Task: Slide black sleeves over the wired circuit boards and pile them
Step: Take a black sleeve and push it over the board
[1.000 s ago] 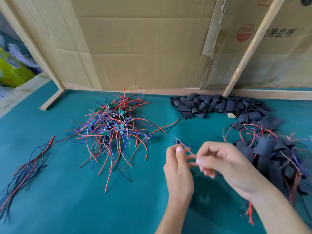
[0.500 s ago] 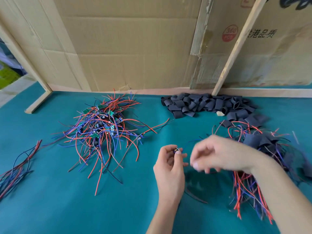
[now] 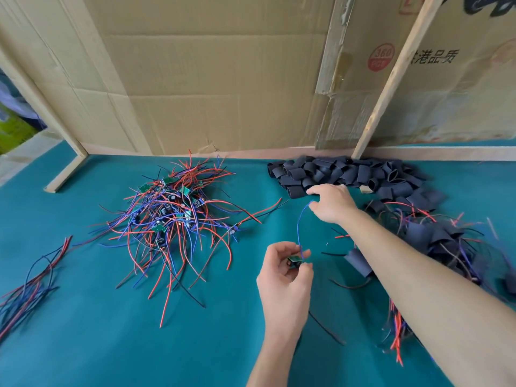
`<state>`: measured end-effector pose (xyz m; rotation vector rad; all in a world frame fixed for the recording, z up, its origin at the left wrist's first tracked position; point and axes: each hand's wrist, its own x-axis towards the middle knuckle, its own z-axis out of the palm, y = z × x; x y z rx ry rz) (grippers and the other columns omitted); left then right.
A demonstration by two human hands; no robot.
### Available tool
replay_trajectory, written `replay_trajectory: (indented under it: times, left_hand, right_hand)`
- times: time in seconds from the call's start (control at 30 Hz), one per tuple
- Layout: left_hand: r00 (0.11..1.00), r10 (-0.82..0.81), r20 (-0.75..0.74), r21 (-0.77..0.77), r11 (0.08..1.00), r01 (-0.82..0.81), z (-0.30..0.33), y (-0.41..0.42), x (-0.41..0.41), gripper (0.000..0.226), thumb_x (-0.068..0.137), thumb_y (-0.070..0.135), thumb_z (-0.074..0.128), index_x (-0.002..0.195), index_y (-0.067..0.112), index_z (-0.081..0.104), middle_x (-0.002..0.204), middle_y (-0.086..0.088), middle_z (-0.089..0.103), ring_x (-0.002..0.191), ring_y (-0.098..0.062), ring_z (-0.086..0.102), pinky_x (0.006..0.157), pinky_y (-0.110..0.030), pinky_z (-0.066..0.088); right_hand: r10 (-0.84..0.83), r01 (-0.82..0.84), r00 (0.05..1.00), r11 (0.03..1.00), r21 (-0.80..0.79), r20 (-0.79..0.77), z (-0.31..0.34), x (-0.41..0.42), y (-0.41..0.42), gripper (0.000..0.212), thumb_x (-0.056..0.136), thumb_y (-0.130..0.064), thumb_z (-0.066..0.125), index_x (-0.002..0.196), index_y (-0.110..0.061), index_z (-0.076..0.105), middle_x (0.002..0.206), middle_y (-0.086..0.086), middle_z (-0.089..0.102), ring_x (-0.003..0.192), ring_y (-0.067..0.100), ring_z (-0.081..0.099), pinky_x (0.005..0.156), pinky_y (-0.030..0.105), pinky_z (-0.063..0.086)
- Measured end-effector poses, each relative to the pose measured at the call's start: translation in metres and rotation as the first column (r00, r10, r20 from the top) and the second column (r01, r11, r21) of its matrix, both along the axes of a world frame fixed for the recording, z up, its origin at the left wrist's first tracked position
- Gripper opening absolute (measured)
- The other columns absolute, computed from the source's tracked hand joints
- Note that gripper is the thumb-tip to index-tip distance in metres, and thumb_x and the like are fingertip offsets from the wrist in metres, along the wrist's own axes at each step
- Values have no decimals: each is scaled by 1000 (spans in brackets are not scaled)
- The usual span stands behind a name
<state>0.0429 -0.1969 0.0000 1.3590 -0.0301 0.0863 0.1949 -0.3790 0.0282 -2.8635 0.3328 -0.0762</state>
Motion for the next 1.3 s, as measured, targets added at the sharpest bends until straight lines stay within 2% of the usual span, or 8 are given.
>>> replay_trajectory:
  times: [0.17,0.3,0.4,0.57,0.77,0.93,1.17,1.3]
  left_hand:
    - [1000,-8,8,-41,999,8,-4,-1,0,32,77,0,55,103,18,59,105,9,73,108,-14,73,88,-29,60]
    - [999,5,45,-6,1000,-4,-5,-1,1,36,88,-11,60,106,21,59,106,11,74,108,-11,72,88,-29,60]
    - [999,7,43,1,1000,-7,-4,-2,1,37,90,-10,61,105,23,60,105,9,75,107,-12,72,87,-27,60]
    - [997,51,54,54,997,-54,-3,0,2,34,89,-6,67,103,25,65,101,11,76,99,-9,73,84,-15,53]
    - [998,62,5,35,997,-62,-1,-3,2,33,91,-2,68,109,27,68,98,11,77,94,-9,74,82,-15,54]
    - [996,88,25,98,991,-90,1,-4,2,31,92,-4,66,102,25,71,95,14,76,92,-7,72,78,-15,56]
    - [995,82,59,195,976,-92,3,-4,1,34,92,-1,63,98,31,73,94,17,76,90,-8,71,77,-12,51]
    - [996,77,37,167,982,-82,4,-5,1,33,93,-3,59,97,26,74,91,10,77,82,-11,73,74,-17,55]
  right_hand:
    - [-241,165,925,952,258,295,17,-23,15,30,100,-18,57,126,-23,73,119,11,74,116,33,61,97,39,52]
    - [-430,67,733,816,574,527,34,-89,41,11,83,-21,72,87,-28,80,67,-22,70,72,-9,66,73,10,48]
    - [-420,-13,778,732,681,467,21,-136,61,8,77,-21,74,76,-29,77,71,-21,73,73,-2,70,70,18,51]
    - [-272,-102,859,738,667,433,0,-147,73,19,77,-7,76,73,-26,75,69,-14,73,68,5,70,66,13,49]
    - [-294,-152,879,573,806,375,-6,-147,72,16,73,-10,72,71,-25,73,67,-6,72,62,6,64,62,14,48]
    - [-304,-130,863,639,758,404,-3,-147,66,8,59,-22,68,61,-20,60,56,-7,62,51,5,53,54,15,41]
    - [-105,-223,934,574,788,342,-1,-148,66,43,61,-20,70,102,-31,60,60,-3,64,54,8,52,59,16,42]
    - [-40,-257,942,549,795,332,0,-148,62,30,75,-27,68,105,-32,67,66,3,71,63,15,66,68,23,49]
